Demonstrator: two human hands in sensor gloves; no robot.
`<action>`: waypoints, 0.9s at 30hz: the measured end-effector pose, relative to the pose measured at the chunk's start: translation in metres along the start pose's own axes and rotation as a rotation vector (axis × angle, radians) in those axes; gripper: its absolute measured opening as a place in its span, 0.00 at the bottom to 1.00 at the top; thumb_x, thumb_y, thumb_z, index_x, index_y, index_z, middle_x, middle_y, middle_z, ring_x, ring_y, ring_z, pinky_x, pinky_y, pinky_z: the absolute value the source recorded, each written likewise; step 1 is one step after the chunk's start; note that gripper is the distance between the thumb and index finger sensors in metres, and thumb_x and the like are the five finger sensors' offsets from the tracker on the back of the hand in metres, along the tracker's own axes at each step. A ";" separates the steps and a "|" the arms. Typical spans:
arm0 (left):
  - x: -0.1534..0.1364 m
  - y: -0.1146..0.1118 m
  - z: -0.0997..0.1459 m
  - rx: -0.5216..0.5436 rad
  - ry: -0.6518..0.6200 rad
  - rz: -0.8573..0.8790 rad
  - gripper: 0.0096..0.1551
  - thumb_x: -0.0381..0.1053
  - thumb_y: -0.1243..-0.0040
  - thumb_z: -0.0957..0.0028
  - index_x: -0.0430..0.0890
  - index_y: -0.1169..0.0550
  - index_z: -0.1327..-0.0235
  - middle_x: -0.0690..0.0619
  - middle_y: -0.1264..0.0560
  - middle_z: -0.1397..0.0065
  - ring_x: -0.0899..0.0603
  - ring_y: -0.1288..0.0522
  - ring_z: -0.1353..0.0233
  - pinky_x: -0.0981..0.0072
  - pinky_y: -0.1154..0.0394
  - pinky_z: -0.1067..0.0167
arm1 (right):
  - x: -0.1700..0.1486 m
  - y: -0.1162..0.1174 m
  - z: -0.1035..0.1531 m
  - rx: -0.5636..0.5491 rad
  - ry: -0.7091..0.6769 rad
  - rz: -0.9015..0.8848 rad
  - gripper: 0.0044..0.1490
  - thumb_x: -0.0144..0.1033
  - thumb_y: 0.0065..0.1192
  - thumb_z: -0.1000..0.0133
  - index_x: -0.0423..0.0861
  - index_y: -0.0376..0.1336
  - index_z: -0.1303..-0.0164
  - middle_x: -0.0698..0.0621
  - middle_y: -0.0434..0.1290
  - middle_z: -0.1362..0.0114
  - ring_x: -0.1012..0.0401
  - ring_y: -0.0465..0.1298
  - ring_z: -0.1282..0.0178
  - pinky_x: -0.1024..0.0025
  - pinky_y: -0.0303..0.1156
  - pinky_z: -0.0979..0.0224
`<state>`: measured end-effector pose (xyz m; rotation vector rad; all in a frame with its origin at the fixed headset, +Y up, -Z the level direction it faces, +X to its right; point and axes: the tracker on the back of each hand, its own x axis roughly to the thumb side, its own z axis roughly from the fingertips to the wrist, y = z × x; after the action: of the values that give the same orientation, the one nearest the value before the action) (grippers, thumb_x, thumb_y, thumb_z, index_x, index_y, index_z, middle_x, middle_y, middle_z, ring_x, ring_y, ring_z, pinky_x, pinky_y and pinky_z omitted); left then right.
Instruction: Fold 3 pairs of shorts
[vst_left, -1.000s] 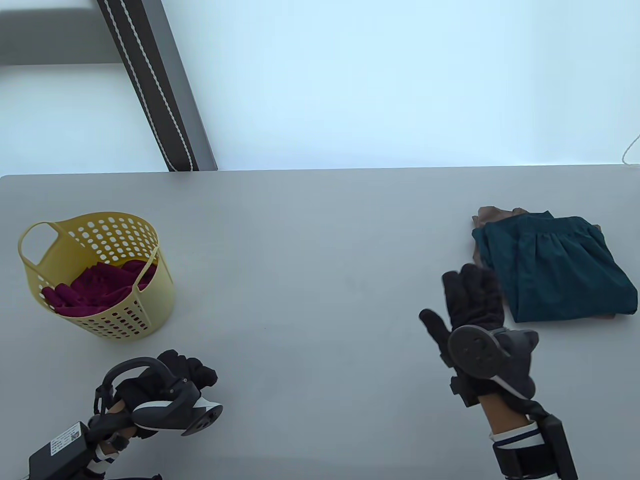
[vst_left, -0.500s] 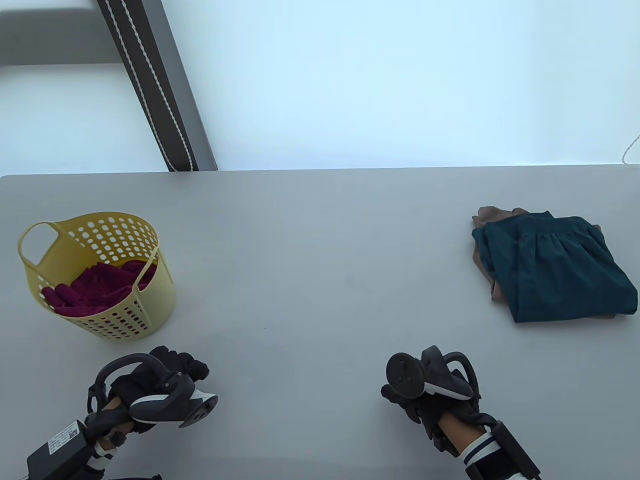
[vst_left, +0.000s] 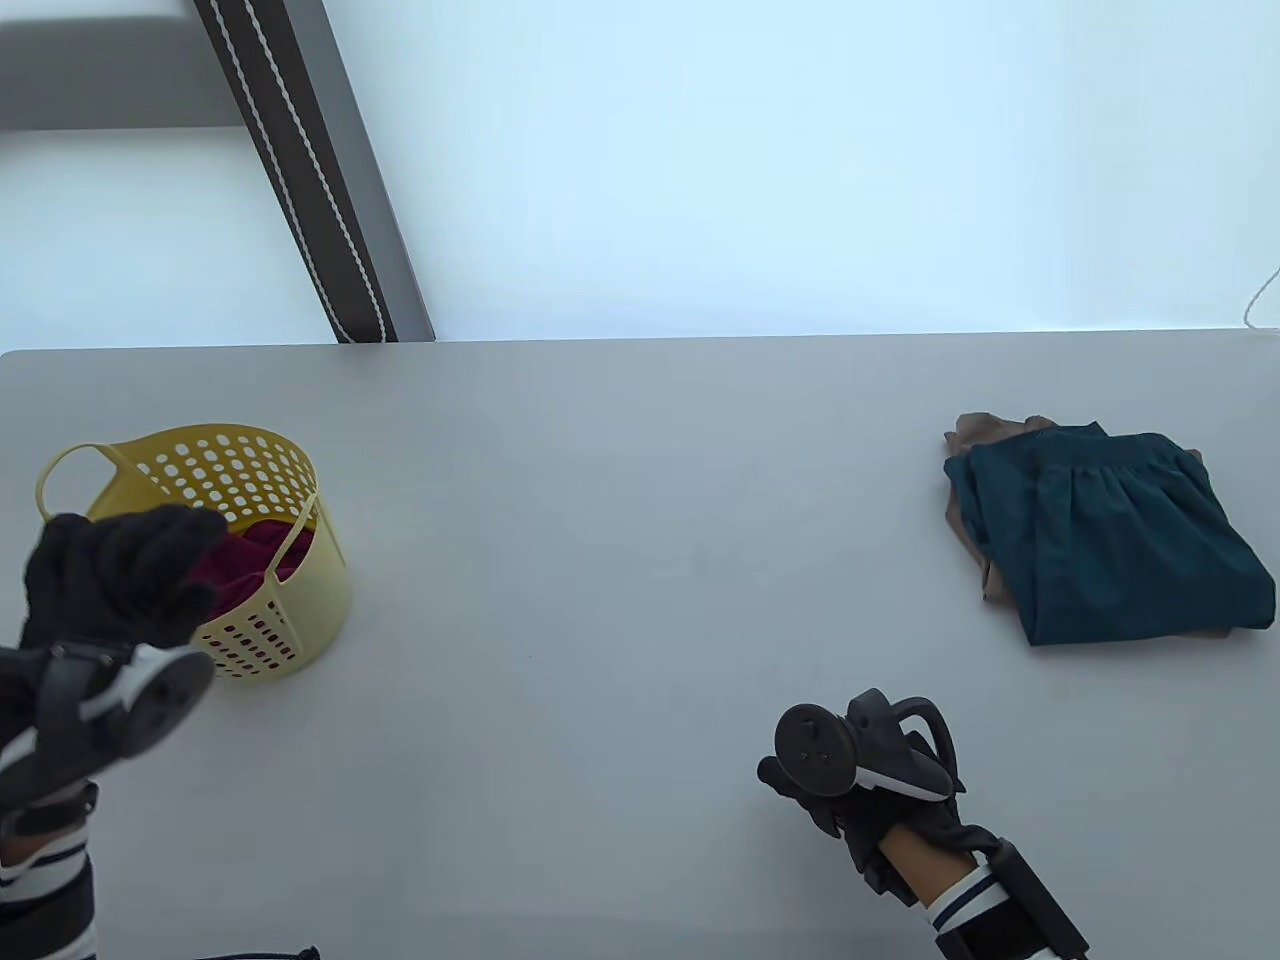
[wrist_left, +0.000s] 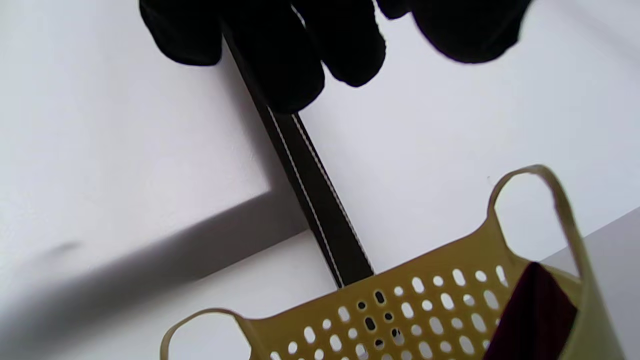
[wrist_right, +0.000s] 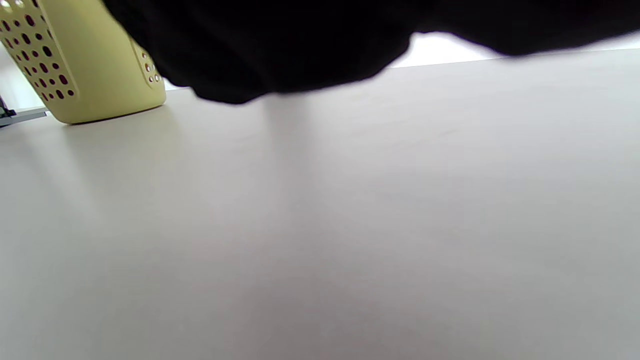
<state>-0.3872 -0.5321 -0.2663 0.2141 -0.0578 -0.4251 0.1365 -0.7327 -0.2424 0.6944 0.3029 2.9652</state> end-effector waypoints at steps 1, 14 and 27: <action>-0.005 -0.005 -0.008 -0.099 -0.007 -0.035 0.43 0.60 0.43 0.55 0.63 0.48 0.28 0.59 0.35 0.18 0.42 0.27 0.21 0.40 0.33 0.24 | 0.000 0.000 0.000 0.000 0.000 0.001 0.24 0.53 0.53 0.46 0.48 0.73 0.88 0.53 0.77 0.86 0.61 0.76 0.92 0.62 0.76 0.79; 0.002 -0.112 -0.077 -0.850 -0.039 -0.404 0.38 0.66 0.45 0.60 0.69 0.40 0.32 0.34 0.61 0.15 0.16 0.53 0.21 0.25 0.45 0.28 | 0.000 0.005 -0.002 0.033 0.010 0.033 0.24 0.53 0.53 0.46 0.48 0.73 0.87 0.52 0.78 0.85 0.60 0.77 0.92 0.61 0.76 0.78; -0.032 0.022 -0.077 -0.018 0.312 -0.124 0.18 0.56 0.57 0.45 0.58 0.33 0.42 0.49 0.28 0.21 0.38 0.23 0.23 0.37 0.30 0.26 | -0.003 0.001 -0.002 0.021 0.022 0.027 0.24 0.53 0.53 0.46 0.48 0.73 0.87 0.52 0.78 0.85 0.60 0.77 0.91 0.61 0.76 0.77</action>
<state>-0.3995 -0.4848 -0.3370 0.2647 0.2670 -0.5107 0.1386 -0.7344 -0.2456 0.6737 0.3295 3.0015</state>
